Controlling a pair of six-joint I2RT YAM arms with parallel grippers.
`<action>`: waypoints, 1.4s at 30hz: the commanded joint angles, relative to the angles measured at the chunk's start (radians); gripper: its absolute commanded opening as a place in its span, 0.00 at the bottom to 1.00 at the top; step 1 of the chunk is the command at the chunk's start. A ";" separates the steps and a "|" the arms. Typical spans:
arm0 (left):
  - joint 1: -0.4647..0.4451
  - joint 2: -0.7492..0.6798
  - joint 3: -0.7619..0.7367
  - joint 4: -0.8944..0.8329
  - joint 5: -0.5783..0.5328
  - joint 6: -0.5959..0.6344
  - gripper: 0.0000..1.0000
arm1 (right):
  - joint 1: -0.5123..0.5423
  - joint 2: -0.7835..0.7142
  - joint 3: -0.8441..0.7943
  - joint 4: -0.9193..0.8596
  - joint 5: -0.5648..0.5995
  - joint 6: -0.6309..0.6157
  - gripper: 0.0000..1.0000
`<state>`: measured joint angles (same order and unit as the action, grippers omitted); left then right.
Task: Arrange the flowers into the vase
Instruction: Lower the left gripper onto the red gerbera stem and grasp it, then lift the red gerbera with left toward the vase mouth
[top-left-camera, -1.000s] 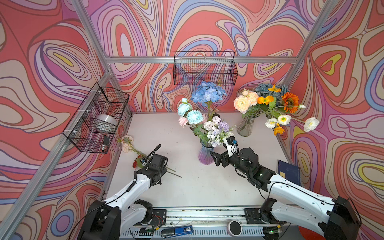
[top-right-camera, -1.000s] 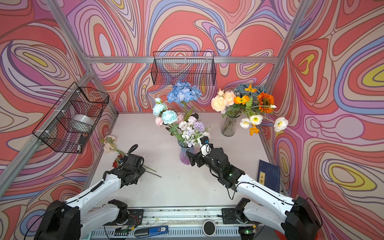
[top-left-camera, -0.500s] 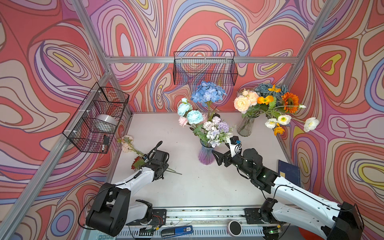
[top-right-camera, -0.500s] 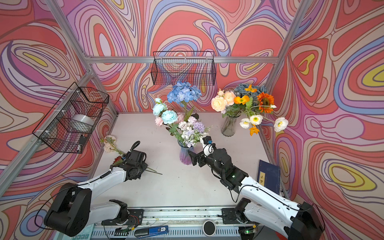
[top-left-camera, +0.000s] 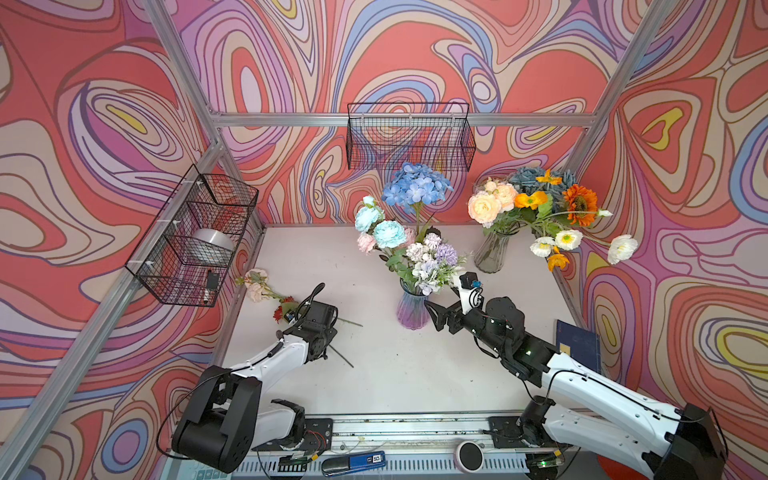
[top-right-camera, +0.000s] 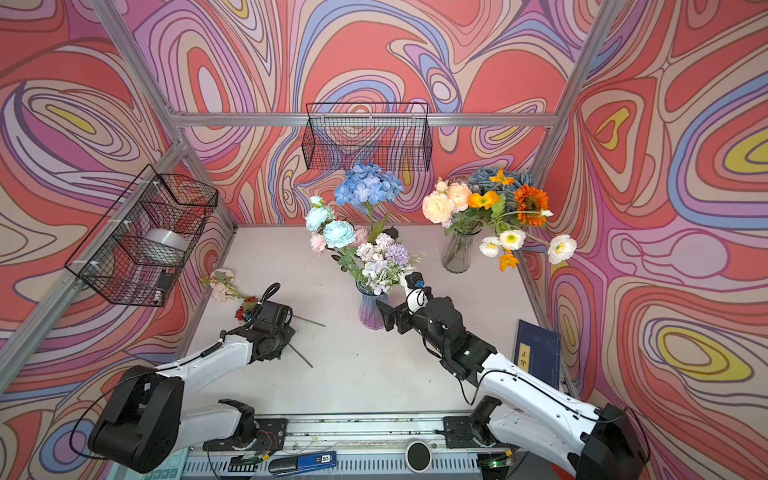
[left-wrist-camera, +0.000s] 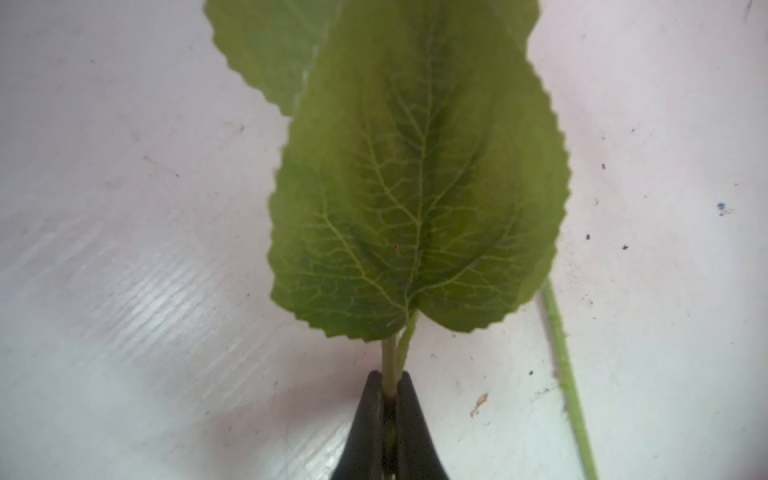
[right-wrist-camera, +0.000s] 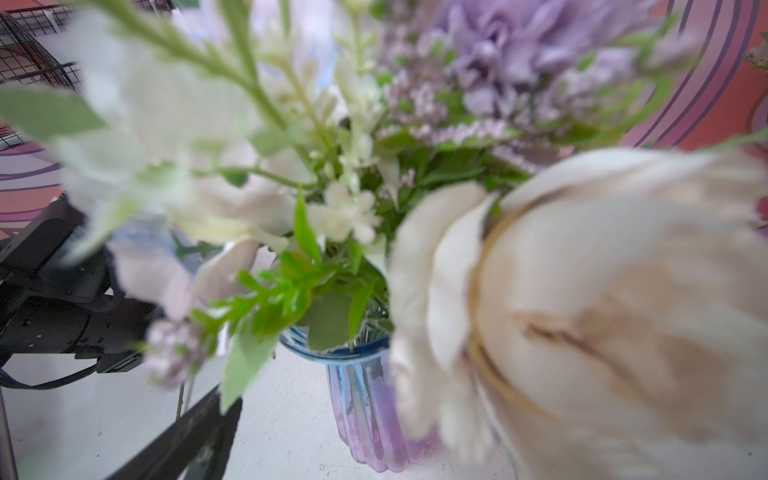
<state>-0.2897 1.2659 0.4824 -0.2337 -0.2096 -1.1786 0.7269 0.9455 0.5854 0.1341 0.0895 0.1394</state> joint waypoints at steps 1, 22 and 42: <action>0.009 0.002 0.003 -0.001 -0.013 0.005 0.00 | -0.003 -0.002 0.001 0.001 0.007 -0.008 0.98; -0.098 -0.484 0.155 -0.099 -0.078 0.167 0.00 | -0.003 0.029 -0.039 0.070 -0.017 -0.018 0.98; -0.504 -0.364 0.256 0.834 -0.201 0.836 0.00 | -0.082 0.201 0.100 0.353 0.110 -0.050 0.98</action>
<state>-0.7685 0.8555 0.7002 0.3634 -0.4072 -0.4934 0.6575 1.1297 0.6468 0.4095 0.1707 0.0944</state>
